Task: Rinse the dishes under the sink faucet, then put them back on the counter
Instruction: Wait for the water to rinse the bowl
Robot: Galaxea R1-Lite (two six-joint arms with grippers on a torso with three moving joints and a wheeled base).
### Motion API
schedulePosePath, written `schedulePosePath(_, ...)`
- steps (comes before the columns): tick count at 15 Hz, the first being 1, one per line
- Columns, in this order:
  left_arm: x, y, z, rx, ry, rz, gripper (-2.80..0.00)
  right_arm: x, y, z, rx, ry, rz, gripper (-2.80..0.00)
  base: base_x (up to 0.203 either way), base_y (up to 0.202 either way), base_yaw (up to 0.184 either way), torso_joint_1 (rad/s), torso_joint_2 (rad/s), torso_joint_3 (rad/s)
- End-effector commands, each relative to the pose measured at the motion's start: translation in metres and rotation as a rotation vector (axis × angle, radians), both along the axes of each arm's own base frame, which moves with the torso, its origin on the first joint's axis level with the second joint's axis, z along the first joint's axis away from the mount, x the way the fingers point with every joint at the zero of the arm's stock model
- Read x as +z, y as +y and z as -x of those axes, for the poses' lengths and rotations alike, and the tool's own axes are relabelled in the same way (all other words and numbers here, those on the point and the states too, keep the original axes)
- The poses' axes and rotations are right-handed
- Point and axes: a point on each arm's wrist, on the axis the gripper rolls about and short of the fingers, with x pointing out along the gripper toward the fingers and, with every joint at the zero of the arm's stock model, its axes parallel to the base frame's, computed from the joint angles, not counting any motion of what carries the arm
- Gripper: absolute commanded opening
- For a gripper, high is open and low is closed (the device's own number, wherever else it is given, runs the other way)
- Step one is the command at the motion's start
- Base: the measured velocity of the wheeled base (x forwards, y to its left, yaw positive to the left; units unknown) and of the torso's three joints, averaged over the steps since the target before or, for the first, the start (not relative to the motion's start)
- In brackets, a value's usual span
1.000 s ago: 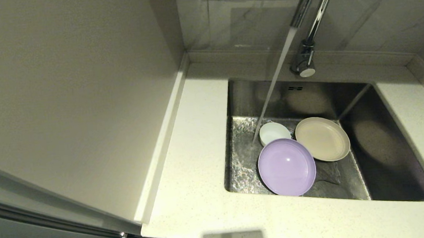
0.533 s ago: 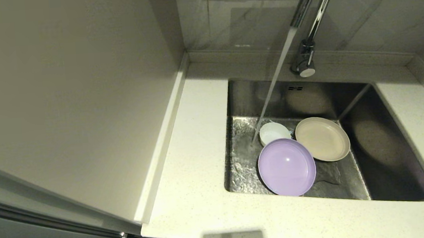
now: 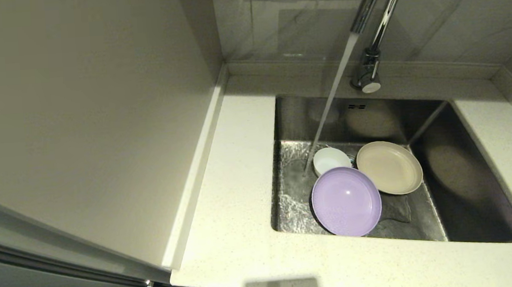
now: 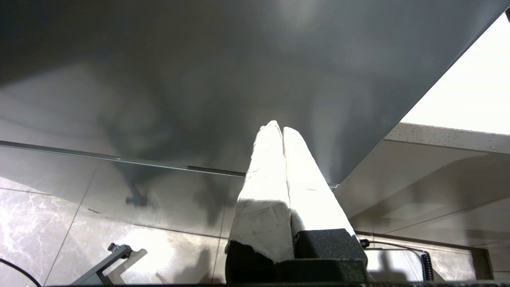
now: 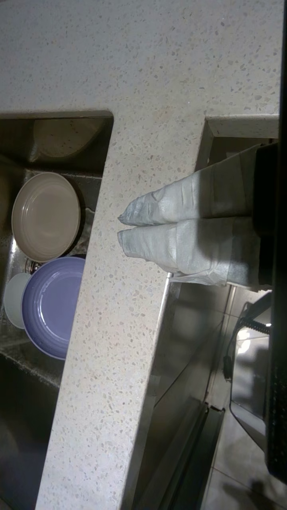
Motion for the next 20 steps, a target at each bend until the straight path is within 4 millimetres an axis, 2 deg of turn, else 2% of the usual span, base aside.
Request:
schedulePosePath(1,0.0,0.0,0.0001,0.0,-0.002,0.0,-2.8,0.0,0.0,-0.0001,0.001,0.001,0.001,-2.8,0.0,0.0,0.0,0.0,0.0,0.0)
schedulePosePath(20,0.0,0.0,0.0001,0.0,-0.002,0.0,-2.8,0.0001,0.0,-0.0002,0.001,0.003,0.001,-2.8,0.0,0.0,0.0,0.0,0.0,0.0)
